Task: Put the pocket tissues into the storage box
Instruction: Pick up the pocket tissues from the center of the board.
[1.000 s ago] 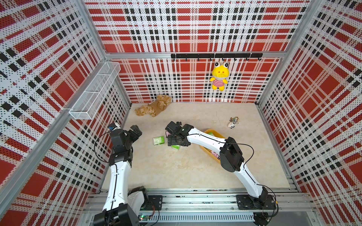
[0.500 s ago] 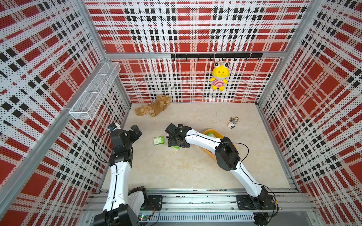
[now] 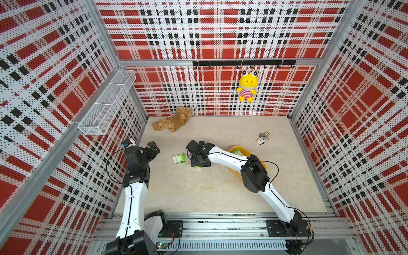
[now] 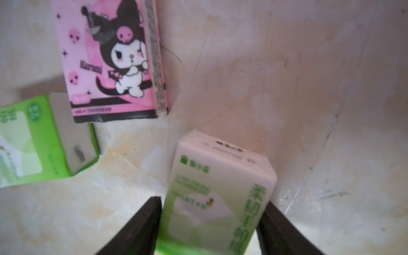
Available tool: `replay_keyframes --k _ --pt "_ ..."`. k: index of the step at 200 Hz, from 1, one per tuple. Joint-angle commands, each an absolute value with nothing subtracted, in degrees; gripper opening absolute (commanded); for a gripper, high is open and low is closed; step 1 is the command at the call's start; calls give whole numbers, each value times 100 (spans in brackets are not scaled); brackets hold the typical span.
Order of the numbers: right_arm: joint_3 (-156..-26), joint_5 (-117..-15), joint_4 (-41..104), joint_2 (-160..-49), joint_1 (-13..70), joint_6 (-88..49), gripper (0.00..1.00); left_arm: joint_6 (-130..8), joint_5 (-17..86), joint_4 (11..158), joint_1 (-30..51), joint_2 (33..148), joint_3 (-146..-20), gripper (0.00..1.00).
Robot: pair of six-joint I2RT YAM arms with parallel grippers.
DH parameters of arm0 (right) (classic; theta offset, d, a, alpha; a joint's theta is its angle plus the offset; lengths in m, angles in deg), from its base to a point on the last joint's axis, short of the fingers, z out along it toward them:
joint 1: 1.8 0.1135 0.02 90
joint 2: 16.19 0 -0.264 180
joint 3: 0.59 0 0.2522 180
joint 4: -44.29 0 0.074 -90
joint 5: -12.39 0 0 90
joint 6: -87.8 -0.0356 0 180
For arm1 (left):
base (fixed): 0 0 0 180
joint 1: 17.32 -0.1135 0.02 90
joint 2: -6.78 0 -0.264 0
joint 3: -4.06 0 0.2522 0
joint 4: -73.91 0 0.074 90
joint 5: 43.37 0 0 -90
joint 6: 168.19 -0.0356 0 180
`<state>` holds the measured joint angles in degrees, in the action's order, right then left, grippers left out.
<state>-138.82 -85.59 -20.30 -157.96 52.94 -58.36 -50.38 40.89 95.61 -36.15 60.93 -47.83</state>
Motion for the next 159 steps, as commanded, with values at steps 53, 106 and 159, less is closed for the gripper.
replay_keyframes --k 53,106,159 --pt "-13534 -8561 -1686 -15655 5313 -5348 57 -5173 4161 9558 -3631 6010 -4802 99" --pt "-13217 -8532 -1438 -15067 5261 -4351 53 -5061 4047 9558 -3638 6101 -4958 99" --pt "-12108 -8123 -858 -13753 4883 -3679 52 -4987 4032 9661 -3634 5965 -5039 99"
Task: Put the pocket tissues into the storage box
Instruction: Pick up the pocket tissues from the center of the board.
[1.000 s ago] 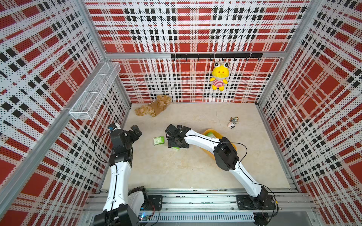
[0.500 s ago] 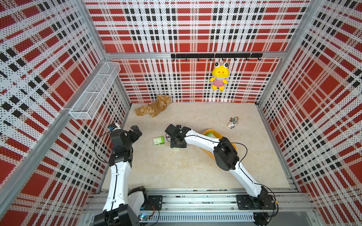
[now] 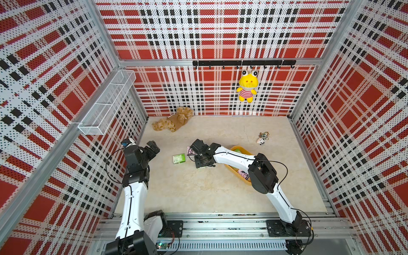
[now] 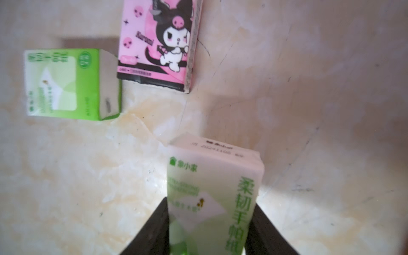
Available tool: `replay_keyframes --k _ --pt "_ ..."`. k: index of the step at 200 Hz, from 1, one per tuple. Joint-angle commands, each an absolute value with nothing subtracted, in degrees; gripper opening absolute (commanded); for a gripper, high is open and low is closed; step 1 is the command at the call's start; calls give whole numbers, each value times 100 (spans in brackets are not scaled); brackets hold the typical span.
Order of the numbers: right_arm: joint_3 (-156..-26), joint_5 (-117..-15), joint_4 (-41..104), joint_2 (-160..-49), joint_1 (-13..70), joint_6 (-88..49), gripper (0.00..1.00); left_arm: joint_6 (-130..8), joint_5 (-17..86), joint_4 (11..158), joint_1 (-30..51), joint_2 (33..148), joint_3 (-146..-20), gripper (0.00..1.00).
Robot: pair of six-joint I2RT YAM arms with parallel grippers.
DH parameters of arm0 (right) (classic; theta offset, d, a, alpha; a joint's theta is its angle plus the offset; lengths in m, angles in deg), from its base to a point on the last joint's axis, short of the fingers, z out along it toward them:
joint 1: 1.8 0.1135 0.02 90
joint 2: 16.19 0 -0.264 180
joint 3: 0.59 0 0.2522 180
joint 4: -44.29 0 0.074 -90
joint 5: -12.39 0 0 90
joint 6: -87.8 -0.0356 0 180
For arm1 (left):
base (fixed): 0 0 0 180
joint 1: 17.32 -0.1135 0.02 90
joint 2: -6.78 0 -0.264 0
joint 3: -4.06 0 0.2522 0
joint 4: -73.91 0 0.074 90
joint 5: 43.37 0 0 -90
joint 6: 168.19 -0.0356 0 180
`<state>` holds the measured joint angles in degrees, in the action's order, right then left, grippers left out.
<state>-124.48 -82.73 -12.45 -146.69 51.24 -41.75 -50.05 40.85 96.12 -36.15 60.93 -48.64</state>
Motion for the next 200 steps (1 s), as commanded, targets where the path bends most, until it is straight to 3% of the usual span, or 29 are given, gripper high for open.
replay_keyframes --k 1,116,200 --pt "-12098 -8117 -854 -13720 4874 -3667 52 -4988 4035 9662 -3637 5963 -5039 99" --pt "-10049 -7023 -1590 -10985 3474 -1165 55 -4892 4030 9597 -3468 6011 -5013 99" --pt "-10139 -7344 -2406 -11246 3239 -324 55 -4909 4055 9531 -3366 6044 -5031 99"
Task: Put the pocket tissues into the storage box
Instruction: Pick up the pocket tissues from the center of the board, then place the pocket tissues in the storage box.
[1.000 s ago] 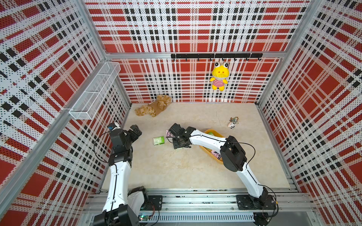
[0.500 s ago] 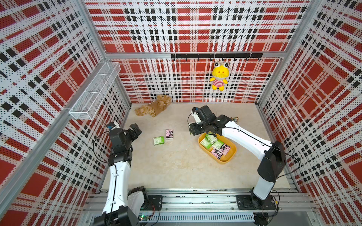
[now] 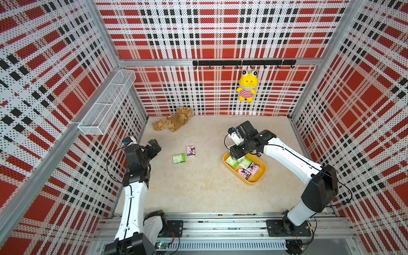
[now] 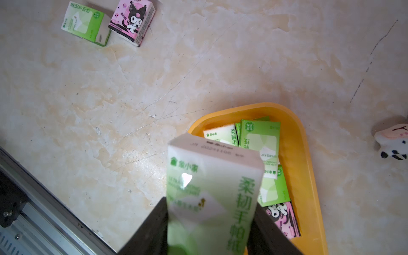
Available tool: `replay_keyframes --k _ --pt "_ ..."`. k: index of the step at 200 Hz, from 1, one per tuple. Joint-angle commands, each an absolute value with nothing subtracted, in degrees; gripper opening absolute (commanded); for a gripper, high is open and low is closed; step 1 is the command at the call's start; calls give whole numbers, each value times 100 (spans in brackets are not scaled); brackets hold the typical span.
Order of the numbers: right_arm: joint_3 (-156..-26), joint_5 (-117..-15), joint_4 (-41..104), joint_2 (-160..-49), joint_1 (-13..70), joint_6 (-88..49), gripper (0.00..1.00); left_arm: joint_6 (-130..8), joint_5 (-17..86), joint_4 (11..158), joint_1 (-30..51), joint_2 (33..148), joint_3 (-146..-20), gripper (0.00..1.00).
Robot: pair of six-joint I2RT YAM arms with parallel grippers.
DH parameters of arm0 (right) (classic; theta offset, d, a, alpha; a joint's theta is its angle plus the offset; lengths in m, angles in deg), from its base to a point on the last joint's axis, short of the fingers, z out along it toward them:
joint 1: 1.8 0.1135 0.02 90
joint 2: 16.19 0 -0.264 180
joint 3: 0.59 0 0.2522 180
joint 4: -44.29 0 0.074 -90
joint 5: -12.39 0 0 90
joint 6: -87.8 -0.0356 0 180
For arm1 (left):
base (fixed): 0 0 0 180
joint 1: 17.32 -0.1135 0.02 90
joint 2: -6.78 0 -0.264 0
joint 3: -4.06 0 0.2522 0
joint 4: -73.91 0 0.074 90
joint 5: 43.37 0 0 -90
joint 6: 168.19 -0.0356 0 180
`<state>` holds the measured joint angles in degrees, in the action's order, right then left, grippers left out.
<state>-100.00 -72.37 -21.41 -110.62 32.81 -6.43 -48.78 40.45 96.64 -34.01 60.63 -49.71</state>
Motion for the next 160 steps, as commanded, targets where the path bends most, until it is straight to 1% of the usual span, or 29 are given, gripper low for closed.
replay_keyframes --k 1,43,96,160 --pt "-10137 -7350 -2410 -11253 3239 -316 55 -4909 4056 9536 -3367 6042 -5031 99" --pt "-10162 -7450 -2495 -11622 3236 -169 55 -4945 4070 9540 -3367 6057 -5047 99" --pt "-10210 -7811 -2411 -11946 3233 83 55 -5004 4093 9574 -3374 6089 -5081 99" --pt "-10124 -7670 -2264 -12253 3239 137 55 -5041 4119 9602 -3369 6097 -5114 99"
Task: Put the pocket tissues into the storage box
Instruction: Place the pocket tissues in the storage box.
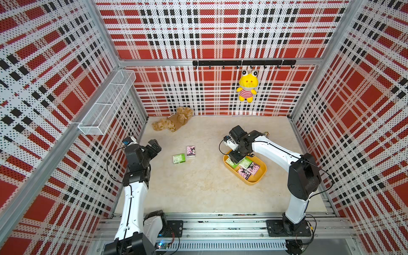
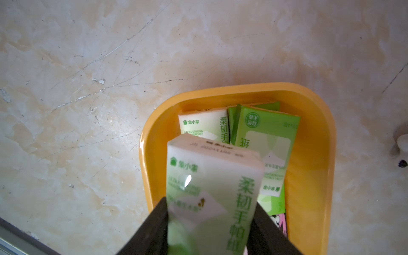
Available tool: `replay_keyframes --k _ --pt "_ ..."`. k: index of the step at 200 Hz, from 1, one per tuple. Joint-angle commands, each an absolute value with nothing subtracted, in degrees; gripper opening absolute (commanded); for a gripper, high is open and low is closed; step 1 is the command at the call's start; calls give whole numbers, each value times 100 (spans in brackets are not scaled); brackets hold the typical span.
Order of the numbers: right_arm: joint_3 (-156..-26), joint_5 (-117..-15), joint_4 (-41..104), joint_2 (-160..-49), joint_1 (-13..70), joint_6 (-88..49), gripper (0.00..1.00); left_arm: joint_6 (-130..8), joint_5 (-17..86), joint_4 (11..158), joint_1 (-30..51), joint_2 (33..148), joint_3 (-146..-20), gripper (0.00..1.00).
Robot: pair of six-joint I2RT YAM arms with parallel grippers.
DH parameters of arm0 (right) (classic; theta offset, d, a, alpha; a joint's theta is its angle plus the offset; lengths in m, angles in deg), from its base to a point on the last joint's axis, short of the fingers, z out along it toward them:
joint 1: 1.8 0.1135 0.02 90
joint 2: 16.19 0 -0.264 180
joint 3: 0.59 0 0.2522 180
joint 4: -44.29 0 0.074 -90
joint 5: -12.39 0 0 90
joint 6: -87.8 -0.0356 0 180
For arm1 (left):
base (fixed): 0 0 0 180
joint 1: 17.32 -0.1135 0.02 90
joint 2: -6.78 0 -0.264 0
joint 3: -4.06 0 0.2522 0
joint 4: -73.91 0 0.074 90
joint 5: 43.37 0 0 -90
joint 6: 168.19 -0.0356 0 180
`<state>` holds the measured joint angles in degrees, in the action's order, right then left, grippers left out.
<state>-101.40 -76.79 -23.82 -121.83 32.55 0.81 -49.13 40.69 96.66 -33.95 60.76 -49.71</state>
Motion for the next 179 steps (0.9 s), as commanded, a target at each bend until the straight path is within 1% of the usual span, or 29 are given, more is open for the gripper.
replay_keyframes --k 1,105,179 --pt "-10121 -7667 -2260 -12254 3239 134 55 -5041 4123 9602 -3373 6095 -5112 99" --pt "-9997 -7440 -2061 -12594 3236 150 56 -5085 4146 9628 -3376 6092 -5119 99" --pt "-10006 -7319 -1950 -12753 3239 121 58 -5089 4153 9637 -3376 6084 -5105 99"
